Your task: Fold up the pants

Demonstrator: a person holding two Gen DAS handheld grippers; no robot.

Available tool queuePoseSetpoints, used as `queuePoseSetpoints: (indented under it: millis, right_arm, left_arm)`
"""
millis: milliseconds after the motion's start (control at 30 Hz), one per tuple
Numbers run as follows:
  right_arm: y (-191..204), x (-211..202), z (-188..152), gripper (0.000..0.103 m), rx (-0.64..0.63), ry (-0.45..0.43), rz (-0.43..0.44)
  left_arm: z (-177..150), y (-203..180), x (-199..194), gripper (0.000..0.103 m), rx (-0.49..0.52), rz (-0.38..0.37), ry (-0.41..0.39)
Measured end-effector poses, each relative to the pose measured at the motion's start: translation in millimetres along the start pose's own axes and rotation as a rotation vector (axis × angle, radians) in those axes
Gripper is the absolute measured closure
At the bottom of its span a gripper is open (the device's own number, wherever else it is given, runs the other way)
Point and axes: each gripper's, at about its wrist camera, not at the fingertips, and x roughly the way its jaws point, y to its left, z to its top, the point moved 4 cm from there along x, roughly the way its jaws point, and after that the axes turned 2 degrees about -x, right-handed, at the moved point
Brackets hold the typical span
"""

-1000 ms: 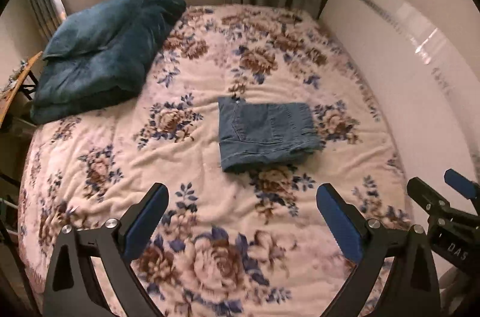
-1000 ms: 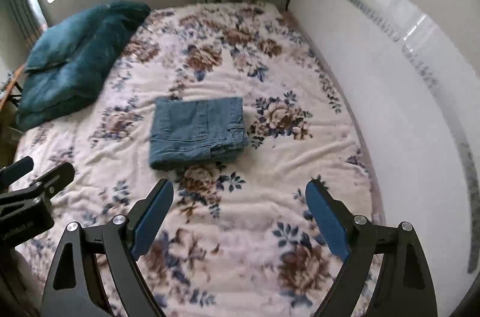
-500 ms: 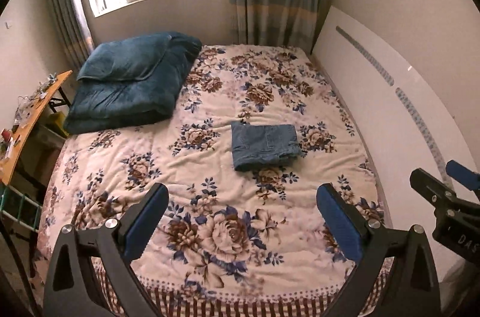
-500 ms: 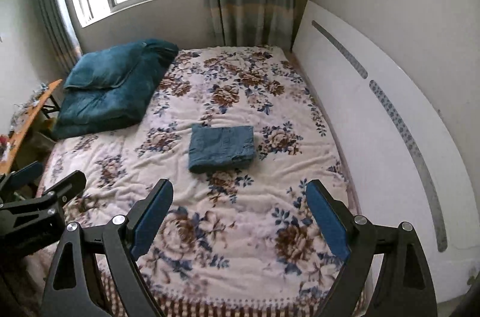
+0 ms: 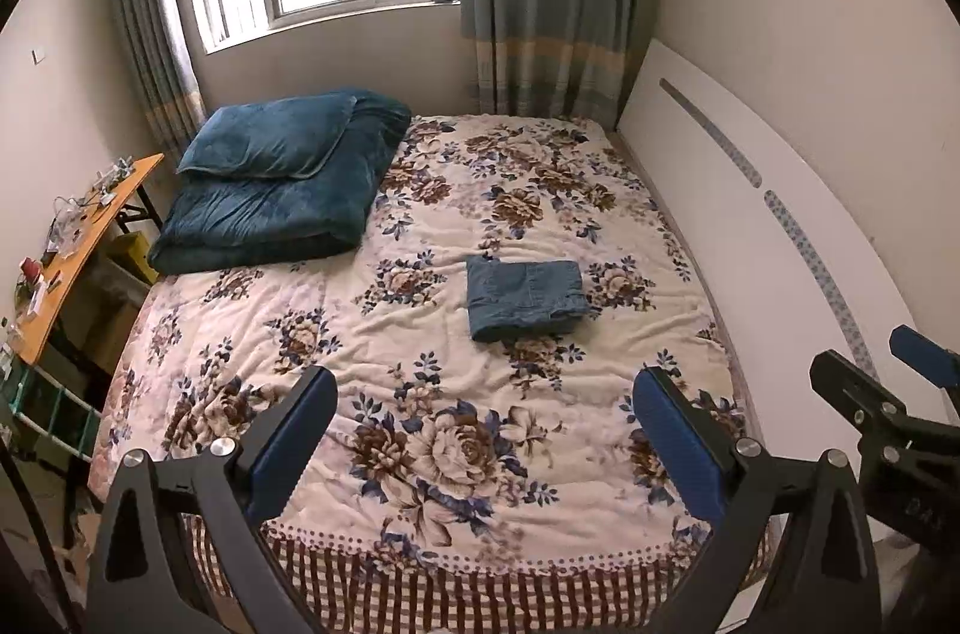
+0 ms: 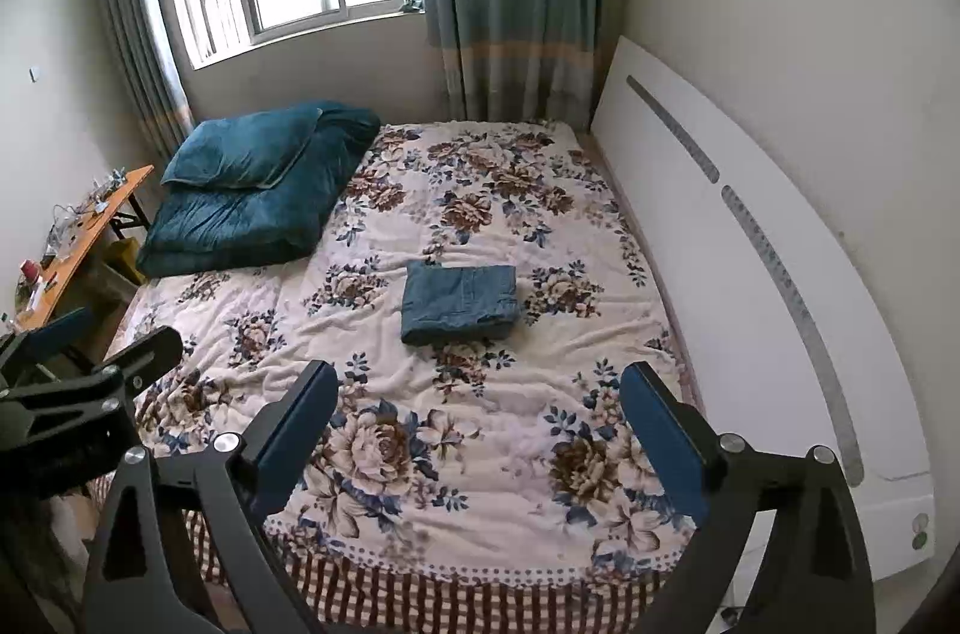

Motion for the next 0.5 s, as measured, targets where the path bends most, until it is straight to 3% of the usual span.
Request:
queuePoseSetpoints:
  millis: [267, 500]
  right_arm:
    - [2, -17, -1, 0.006, 0.002, 0.000, 0.011]
    - [-4, -17, 30, 0.006, -0.009, -0.005, 0.010]
  left_arm:
    - [2, 2, -8, 0.002, -0.002, 0.032, 0.005]
    - [21, 2, 5, 0.002, -0.014, 0.060, 0.044]
